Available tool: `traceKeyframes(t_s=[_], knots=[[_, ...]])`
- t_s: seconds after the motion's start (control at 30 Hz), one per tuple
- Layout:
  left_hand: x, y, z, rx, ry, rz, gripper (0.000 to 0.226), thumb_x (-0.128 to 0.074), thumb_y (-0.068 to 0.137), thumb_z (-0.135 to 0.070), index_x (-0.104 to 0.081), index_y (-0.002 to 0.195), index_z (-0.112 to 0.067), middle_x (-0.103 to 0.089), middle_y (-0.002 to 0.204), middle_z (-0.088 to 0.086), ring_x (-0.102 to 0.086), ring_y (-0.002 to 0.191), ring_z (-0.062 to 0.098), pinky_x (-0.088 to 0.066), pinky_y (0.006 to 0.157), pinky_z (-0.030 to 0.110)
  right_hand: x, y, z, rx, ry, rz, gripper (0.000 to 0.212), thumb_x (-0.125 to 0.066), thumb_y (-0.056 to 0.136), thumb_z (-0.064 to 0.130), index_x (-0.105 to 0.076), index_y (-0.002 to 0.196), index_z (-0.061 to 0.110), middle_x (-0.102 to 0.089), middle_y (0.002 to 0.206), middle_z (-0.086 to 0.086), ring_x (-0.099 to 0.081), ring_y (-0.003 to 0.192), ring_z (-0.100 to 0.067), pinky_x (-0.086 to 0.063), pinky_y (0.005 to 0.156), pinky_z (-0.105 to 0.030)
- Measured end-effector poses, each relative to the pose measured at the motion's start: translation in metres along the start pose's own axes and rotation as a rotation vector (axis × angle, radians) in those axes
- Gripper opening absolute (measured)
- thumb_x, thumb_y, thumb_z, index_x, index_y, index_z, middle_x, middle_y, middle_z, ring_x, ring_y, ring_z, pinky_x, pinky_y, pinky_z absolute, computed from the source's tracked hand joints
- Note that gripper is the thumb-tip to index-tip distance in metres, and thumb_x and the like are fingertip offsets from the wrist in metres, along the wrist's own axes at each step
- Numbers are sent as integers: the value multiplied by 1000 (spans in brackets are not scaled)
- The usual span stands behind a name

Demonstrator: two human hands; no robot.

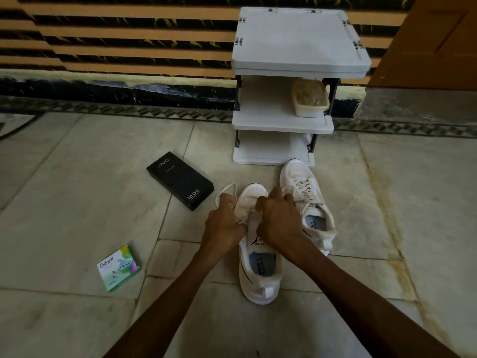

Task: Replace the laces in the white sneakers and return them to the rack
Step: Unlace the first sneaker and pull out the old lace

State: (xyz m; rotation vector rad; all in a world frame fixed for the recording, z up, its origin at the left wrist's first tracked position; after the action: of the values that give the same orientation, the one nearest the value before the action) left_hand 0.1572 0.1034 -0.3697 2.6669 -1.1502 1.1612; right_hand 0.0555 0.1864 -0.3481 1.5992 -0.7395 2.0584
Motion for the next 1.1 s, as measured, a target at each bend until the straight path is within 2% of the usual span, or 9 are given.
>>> traceKeyframes(t_s=[0.27, 0.4, 0.5, 0.57, 0.67, 0.8, 0.9, 1.0, 1.1], knots=[[1, 1, 2, 25, -26, 24, 56, -73, 82, -21, -39, 128, -22, -66, 100, 6, -65, 93, 21, -55, 76, 32, -8, 12, 8, 180, -104, -135, 22, -61, 85, 22, -71, 101, 13, -57, 114, -6, -47, 108, -28, -42, 85, -38], [-1, 4, 4, 14, -17, 34, 54, -72, 80, -17, -40, 123, -25, -64, 101, 6, -64, 91, 22, -55, 74, 33, 9, 23, -28, -177, 700, -385, 5, -69, 75, 11, -72, 76, 15, -63, 86, 2, -56, 82, -11, -43, 65, -16], [-2, 5, 6, 25, -26, 51, 54, -71, 77, -15, -41, 120, -28, -65, 100, 7, -64, 87, 21, -56, 70, 33, 4, 28, -45, -489, 1561, -189, 21, -57, 85, -3, -67, 76, 13, -66, 64, 6, -60, 69, -12, -50, 70, -22], [-3, 6, 7, 35, -36, 56, 54, -71, 76, -15, -41, 119, -29, -66, 99, 7, -64, 86, 21, -57, 72, 35, 0, 27, -39, -460, 1697, -35, 23, -48, 88, -8, -60, 78, 8, -65, 63, 2, -59, 66, -13, -50, 68, -24], [-4, 7, 6, 42, -41, 50, 55, -72, 77, -17, -41, 120, -28, -65, 98, 8, -63, 86, 20, -56, 69, 32, -1, 23, -28, -189, 1227, 41, 18, -47, 87, -6, -61, 85, 4, -65, 72, -6, -57, 55, -6, -45, 53, -16], [-5, 5, 7, 38, -50, 31, 57, -74, 79, -20, -39, 124, -26, -65, 97, 7, -64, 86, 19, -57, 69, 31, -14, 27, -17, 227, 220, 31, 14, -59, 86, 14, -73, 88, 11, -72, 86, -9, -66, 78, -23, -53, 70, -33], [-4, 4, 7, 37, -45, 27, 60, -74, 80, -20, -39, 127, -27, -66, 92, 4, -64, 84, 18, -57, 71, 31, -19, 26, -14, 236, 201, 91, 15, -65, 84, 19, -76, 91, 14, -73, 90, -7, -67, 84, -23, -55, 78, -36], [-4, 1, 4, 32, -11, 31, 59, -74, 80, -18, -38, 126, -27, -65, 92, 5, -64, 82, 17, -56, 70, 30, -14, 27, -14, 254, 236, 29, 12, -66, 79, 13, -77, 84, 14, -72, 86, -4, -66, 77, -18, -52, 69, -29], [-4, 1, 0, 8, 45, 31, 53, -71, 80, -15, -38, 120, -25, -64, 96, 7, -64, 84, 20, -56, 68, 31, 17, 30, -18, 159, 589, -73, 10, -71, 76, 2, -74, 73, 11, -67, 77, 2, -60, 66, -9, -47, 64, -23]])
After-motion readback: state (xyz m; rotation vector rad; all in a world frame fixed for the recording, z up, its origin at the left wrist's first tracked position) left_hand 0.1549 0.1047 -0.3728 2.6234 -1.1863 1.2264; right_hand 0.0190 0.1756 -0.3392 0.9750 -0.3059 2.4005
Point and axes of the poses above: each hand's wrist, its own y-axis towards the middle knuckle, its own x-axis out of the back of the hand, z = x × y, the point moved 4 cm from there along y, towards the middle knuckle
